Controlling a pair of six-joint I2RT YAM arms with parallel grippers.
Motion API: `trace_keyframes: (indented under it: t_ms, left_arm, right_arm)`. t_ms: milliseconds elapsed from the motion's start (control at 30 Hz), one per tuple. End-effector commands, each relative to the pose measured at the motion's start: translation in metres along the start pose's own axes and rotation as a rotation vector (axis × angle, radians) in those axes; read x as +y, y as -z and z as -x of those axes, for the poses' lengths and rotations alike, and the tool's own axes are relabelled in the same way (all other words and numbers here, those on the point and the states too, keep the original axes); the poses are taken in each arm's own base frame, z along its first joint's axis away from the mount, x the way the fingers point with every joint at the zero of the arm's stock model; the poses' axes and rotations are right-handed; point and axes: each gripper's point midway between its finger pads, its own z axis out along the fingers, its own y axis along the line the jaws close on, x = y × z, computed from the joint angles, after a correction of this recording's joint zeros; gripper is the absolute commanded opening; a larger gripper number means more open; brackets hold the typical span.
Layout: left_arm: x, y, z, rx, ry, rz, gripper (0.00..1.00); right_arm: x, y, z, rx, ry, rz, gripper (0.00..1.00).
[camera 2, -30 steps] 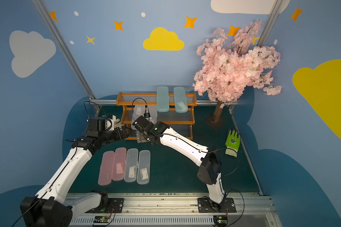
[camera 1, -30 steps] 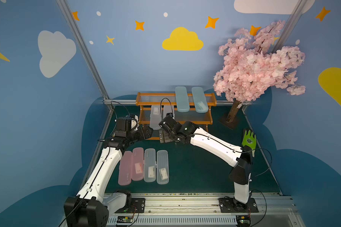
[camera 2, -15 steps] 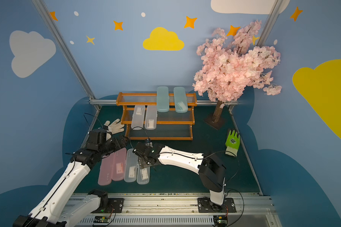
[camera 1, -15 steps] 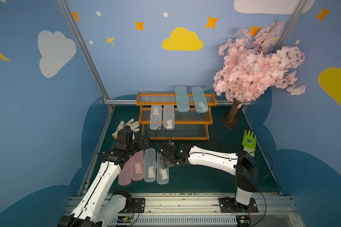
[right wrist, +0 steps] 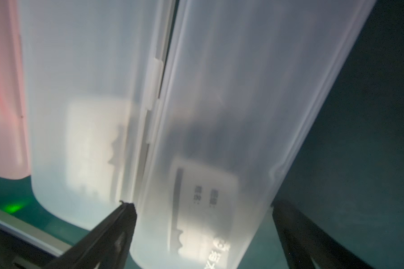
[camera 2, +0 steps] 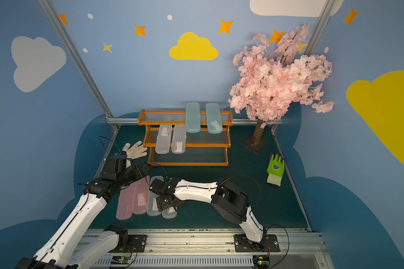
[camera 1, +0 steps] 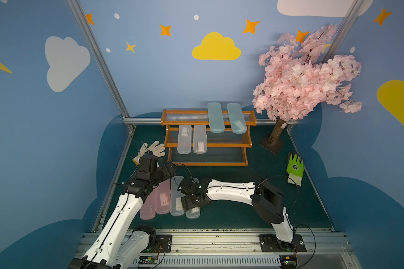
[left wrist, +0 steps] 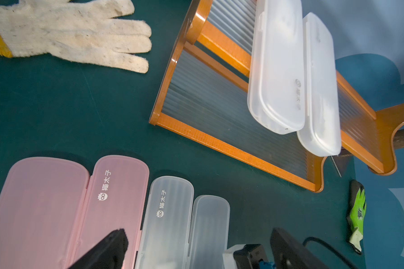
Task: Place the pencil cases on the shelf according to color
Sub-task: Pick up the pencil case from the center of the board.
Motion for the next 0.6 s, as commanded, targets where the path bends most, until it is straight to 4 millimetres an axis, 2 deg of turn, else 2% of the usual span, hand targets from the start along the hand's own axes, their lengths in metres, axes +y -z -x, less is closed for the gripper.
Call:
trace_keyframes:
  t_ms: [0,167,300,433,567]
  left_arm:
    - [-0.003,-0.006,-0.002,0.027,-0.011,-0.004,1.0]
    - [-0.01,-0.016,-0.008,0.064,-0.03,-0.009,1.0]
    - [-0.016,-0.024,-0.011,0.081,-0.05,-0.006,1.0]
    - [-0.018,-0.026,-0.01,0.06,-0.043,0.0,1.0]
    - [-0.016,-0.024,-0.005,0.028,-0.057,0.015,1.0]
  right_arm:
    - [-0.011,-0.005,-0.002,0.025,-0.013,-0.049,0.98]
    - [-0.052,-0.009,-0.016,0.068,-0.047,-0.159,0.97]
    - [-0.08,0.004,-0.026,0.042,-0.039,-0.193,0.95]
    - [-0.094,0.021,-0.035,-0.011,-0.027,-0.169,0.96]
    - [-0.099,0.034,-0.04,-0.065,0.015,-0.119,0.97]
